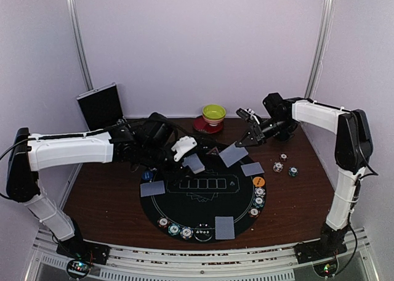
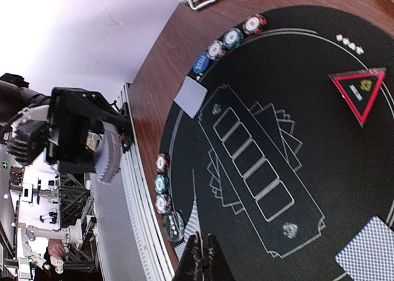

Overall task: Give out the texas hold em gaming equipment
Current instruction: Distribute the poker card in the big blind area.

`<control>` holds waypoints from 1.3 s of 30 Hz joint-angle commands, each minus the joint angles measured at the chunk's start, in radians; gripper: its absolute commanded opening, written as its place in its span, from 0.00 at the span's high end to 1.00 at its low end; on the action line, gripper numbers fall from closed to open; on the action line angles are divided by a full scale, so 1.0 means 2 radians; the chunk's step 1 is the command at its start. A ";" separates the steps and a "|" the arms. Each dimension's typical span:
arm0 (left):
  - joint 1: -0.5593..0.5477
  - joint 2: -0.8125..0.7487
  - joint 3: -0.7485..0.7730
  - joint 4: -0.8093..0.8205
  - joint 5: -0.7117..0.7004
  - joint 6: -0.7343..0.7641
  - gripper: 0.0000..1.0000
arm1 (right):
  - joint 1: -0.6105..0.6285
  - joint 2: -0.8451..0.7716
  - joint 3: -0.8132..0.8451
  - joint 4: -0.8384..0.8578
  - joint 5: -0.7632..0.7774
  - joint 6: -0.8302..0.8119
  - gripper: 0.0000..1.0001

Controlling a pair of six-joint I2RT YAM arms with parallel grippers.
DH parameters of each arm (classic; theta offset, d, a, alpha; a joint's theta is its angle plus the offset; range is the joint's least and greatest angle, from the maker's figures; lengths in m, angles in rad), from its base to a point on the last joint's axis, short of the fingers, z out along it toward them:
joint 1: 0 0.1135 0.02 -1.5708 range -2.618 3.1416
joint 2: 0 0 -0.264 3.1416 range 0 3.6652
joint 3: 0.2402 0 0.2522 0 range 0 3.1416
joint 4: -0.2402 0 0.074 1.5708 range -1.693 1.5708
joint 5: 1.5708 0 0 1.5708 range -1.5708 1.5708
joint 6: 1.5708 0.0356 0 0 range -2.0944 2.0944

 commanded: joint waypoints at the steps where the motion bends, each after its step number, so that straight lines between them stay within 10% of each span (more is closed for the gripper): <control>1: -0.005 -0.018 -0.004 0.021 0.006 -0.001 0.38 | -0.040 0.031 0.006 -0.140 0.034 -0.124 1.00; 21: -0.010 -0.022 -0.017 0.027 0.004 -0.009 0.38 | -0.102 0.058 -0.050 0.052 0.100 0.006 1.00; 39: -0.010 -0.017 -0.017 0.029 0.003 -0.009 0.38 | -0.102 0.090 -0.044 0.058 0.123 0.007 1.00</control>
